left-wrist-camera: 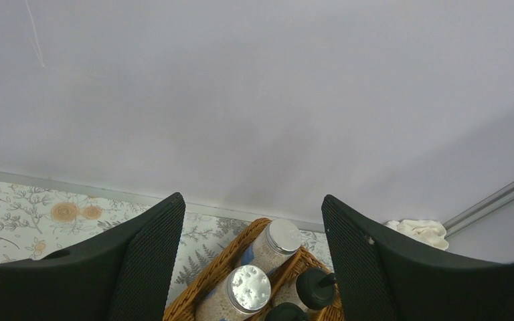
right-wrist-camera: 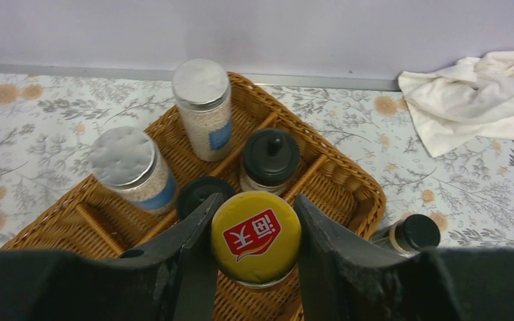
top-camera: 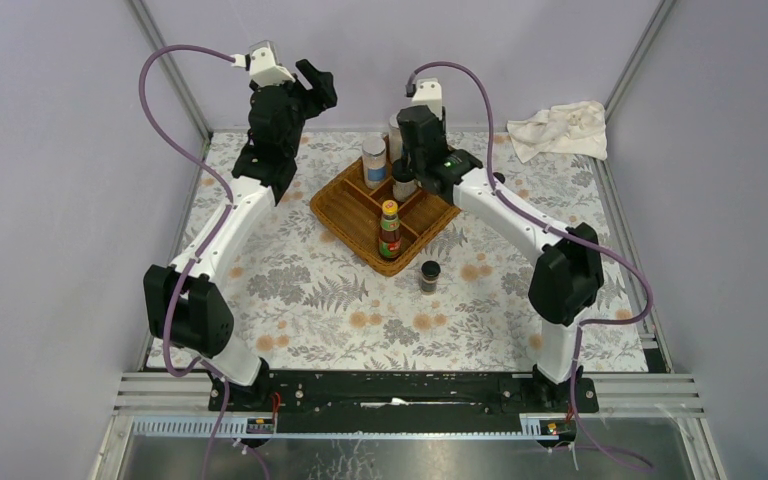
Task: Organize the condiment bottles
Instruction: Place the bottle in the storage box.
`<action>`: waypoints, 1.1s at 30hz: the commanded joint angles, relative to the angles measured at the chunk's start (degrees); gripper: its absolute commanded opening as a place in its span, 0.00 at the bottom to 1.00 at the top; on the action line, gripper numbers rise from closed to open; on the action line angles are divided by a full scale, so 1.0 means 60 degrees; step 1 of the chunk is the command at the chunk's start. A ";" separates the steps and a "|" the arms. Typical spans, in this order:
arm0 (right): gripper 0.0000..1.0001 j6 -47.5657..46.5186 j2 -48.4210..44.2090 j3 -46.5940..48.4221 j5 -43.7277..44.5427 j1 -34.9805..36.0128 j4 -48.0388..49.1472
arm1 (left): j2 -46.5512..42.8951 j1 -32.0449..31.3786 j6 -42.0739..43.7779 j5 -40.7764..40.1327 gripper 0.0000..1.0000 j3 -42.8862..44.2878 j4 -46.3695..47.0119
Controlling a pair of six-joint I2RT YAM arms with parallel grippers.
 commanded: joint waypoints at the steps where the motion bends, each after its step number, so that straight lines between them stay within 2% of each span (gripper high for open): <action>1: 0.00 -0.0120 -0.0169 0.0955 -0.0260 0.0304 0.0548 | -0.0015 0.0088 0.0153 -0.0173 0.80 0.0031 0.0506; 16: 0.00 -0.0298 0.0621 0.1748 -0.0782 0.1289 0.0253 | -0.0002 0.0182 0.0131 -0.0230 0.79 0.0031 0.0509; 33: 0.00 -0.0600 0.1544 0.2805 -0.1296 0.1810 0.0166 | -0.0090 0.0719 0.0013 -0.0499 0.78 -0.0153 0.0600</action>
